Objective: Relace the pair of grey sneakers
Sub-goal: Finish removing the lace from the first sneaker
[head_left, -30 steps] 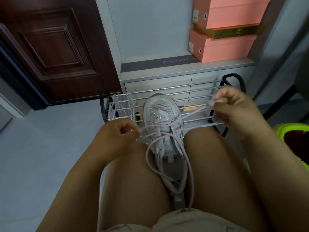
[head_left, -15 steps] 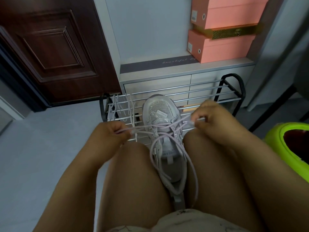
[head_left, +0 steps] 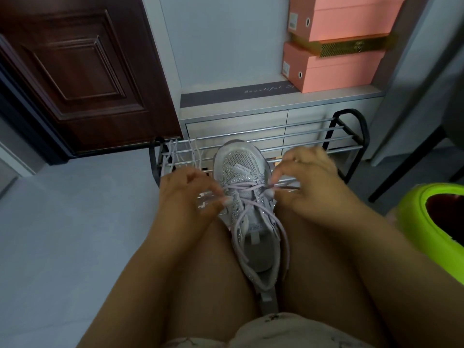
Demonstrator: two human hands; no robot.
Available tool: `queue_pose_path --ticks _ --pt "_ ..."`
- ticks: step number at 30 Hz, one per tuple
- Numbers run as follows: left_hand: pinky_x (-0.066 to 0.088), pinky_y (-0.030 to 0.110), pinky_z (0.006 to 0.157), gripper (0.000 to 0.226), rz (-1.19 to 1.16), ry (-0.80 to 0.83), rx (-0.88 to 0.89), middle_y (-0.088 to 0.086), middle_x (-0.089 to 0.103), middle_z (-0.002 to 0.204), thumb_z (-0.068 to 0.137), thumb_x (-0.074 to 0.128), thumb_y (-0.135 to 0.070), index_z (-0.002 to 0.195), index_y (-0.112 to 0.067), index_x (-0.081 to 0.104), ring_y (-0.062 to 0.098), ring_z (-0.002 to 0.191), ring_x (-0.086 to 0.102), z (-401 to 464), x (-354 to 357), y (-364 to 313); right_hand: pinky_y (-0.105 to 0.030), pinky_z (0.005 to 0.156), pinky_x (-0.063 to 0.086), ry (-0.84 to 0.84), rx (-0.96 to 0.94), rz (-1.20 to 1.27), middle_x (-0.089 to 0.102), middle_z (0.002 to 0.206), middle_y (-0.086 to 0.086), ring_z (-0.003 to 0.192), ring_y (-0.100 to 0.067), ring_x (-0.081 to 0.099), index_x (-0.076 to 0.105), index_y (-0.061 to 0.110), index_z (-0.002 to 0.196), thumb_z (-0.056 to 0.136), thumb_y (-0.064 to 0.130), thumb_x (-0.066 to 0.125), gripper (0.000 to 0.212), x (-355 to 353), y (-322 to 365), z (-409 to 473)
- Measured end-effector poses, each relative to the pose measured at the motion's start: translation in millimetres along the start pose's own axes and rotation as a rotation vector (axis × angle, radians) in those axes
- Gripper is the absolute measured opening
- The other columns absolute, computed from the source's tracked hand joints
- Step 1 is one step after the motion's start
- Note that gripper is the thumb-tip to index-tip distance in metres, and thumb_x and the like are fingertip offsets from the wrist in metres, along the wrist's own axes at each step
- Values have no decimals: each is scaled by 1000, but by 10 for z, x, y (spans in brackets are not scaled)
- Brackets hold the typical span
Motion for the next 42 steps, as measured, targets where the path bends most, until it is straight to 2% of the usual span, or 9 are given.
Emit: queue_pose_path --ticks 4,8,12,16,20,25,30,35,42 --pt "32 31 91 17 102 1 22 -16 40 109 75 64 -47 91 -41 66 3 109 25 -32 182 18 -31 87 30 123 -29 24 49 91 10 97 -12 38 63 27 84 79 41 67 15 233 84 12" --pt "27 30 87 22 173 -18 40 -7 49 107 76 61 -46 96 -37 65 7 105 30 -31 236 19 -30 81 31 187 -19 42 46 81 13 91 -11 38 52 27 77 84 40 62 18 341 53 34" --pt "26 30 83 10 208 -33 43 -9 46 95 78 71 -34 83 -26 68 11 99 33 -23 244 -32 -26 76 26 209 -13 57 43 78 11 84 -12 38 46 23 74 88 31 59 21 362 66 36" --pt "27 31 80 6 309 -67 25 -1 53 93 81 70 -19 76 -16 68 25 97 44 4 86 4 -29 72 30 85 83 0 45 80 3 83 -19 45 44 21 69 88 20 55 23 124 -97 88" --pt "34 35 72 8 516 -154 -112 15 61 91 79 71 -9 72 -8 69 36 88 51 11 -252 212 -31 51 28 -166 313 52 45 66 -1 63 -24 45 44 13 70 92 17 51 24 -273 -550 51" --pt "44 33 74 12 216 -32 -98 -4 61 87 83 67 -20 77 -26 59 17 87 55 -22 -155 189 -30 63 46 -66 302 343 62 72 2 67 -14 58 55 20 75 83 14 60 10 -100 -423 -16" --pt "37 7 61 16 -31 94 -44 -22 61 78 78 59 -53 85 -40 55 -13 83 55 -28 136 -17 -25 65 45 106 156 299 62 74 6 69 -7 58 58 28 92 80 36 67 17 175 -107 22" --pt "36 18 61 25 18 106 -9 -14 59 66 80 49 -55 75 -32 58 -2 67 55 14 220 -47 -21 63 38 133 75 139 51 78 16 71 3 48 55 30 92 78 43 68 22 269 -86 36" --pt "33 18 56 27 -17 34 -69 -10 51 64 93 53 -30 67 -31 47 3 61 49 23 169 -2 -27 67 34 294 -25 102 43 82 8 75 -8 43 45 28 76 86 33 60 19 433 3 15"
Point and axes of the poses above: each hand's wrist, its own z-axis towards the middle knuckle, its own x-axis out of the palm, y = z × x, the point moved 8 cm from there along z, towards the middle knuckle
